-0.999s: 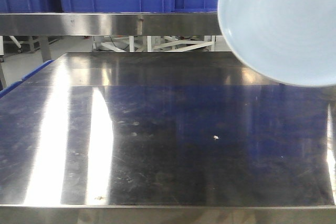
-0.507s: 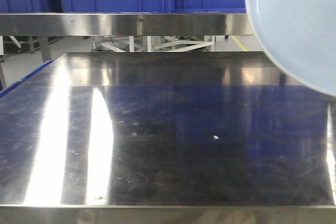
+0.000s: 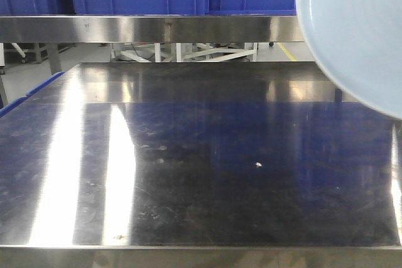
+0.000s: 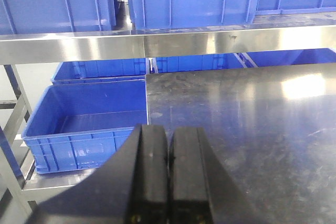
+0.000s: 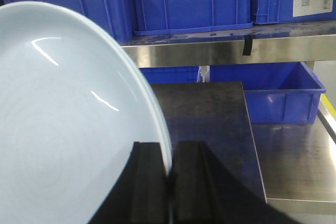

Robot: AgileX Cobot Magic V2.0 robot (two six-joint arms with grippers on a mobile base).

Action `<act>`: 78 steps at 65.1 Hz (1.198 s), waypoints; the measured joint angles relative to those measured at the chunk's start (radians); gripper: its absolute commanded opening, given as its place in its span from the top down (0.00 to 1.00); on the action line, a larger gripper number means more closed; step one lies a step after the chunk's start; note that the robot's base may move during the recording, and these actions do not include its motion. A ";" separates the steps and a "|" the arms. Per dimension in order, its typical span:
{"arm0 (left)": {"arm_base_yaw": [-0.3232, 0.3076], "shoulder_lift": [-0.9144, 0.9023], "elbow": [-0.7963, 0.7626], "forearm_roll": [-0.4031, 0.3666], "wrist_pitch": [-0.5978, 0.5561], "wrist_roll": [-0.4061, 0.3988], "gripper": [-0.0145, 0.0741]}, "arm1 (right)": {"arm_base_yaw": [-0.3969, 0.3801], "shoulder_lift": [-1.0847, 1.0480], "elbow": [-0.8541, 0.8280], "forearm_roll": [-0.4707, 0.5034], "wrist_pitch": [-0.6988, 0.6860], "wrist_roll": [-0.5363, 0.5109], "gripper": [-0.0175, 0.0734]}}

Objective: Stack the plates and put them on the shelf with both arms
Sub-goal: 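Drive the base away from the table holding the plate stack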

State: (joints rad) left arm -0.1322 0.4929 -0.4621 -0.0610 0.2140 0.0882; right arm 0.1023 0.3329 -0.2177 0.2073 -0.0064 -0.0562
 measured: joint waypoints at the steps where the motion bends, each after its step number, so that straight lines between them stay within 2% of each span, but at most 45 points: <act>1: 0.000 0.000 0.000 0.000 0.000 0.000 0.74 | 0.000 0.000 0.000 0.000 0.000 0.000 0.75; 78: 0.000 0.000 0.000 0.000 0.000 0.000 0.74 | 0.000 0.000 0.000 0.000 0.006 0.000 0.75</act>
State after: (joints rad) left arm -0.1322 0.4929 -0.4621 -0.0610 0.2140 0.0882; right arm 0.1023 0.3329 -0.2177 0.2069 0.0000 -0.0562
